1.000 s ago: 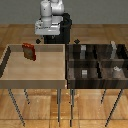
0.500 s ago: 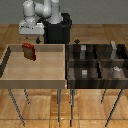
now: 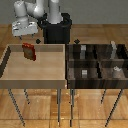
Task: Place the box of cereal into the appropriate compartment.
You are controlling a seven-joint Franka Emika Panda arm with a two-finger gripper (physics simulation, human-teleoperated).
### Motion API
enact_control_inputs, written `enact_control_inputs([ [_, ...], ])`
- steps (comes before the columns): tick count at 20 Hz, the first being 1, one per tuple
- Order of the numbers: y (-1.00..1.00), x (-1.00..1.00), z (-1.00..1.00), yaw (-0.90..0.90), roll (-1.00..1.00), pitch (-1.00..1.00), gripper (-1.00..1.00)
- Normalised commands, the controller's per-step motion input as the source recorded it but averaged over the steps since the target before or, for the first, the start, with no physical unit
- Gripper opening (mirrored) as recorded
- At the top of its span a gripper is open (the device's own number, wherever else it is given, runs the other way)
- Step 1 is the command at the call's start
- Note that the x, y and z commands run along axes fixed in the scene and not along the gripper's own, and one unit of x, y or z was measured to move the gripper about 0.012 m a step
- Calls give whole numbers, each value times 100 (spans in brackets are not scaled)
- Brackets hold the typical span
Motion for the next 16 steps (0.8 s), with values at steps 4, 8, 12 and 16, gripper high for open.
enact_control_inputs([
  [4, 0, 0, 0, 98, 0, 0, 100],
  [8, 0, 0, 0, 98, 0, 0, 100],
  [12, 0, 0, 0, 47, 0, 0, 100],
  [16, -50, 0, 0, 0, 0, 0, 100],
])
